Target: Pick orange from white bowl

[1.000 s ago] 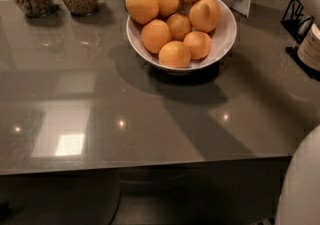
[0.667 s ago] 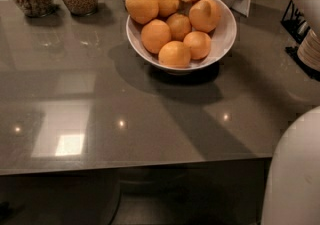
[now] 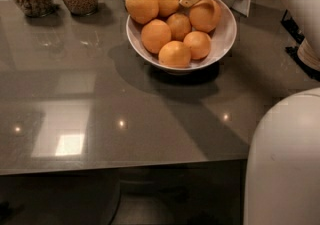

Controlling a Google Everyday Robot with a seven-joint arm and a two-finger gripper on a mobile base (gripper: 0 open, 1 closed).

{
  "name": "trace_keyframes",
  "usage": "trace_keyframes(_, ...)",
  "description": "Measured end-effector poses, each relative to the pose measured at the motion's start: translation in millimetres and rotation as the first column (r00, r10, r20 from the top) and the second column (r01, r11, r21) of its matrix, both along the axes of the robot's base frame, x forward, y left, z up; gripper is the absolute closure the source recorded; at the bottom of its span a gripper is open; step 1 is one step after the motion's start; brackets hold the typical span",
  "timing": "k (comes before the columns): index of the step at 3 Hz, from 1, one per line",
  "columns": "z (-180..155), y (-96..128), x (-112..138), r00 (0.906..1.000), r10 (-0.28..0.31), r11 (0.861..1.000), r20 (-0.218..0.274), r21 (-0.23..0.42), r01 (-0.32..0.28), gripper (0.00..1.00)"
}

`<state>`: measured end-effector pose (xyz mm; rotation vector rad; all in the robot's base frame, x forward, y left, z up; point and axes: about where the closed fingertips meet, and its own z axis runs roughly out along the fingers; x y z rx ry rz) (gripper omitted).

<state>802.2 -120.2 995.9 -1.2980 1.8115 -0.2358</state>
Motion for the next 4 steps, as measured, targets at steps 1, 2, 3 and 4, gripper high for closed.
trace_keyframes(1,-5.6,-1.9,6.8,0.9999,-0.006,1.000,-0.014,-0.016,0.006,0.35)
trace_keyframes(2,-8.4,-3.0,11.4,0.9998,-0.005,1.000,-0.020,-0.023,0.004,0.54)
trace_keyframes(3,-6.6,-2.9,8.7,0.9997,0.008,1.000,-0.021,-0.009,-0.009,0.77)
trace_keyframes(4,5.7,-1.4,-5.4,0.9986,0.054,0.998,0.002,0.026,-0.054,0.99)
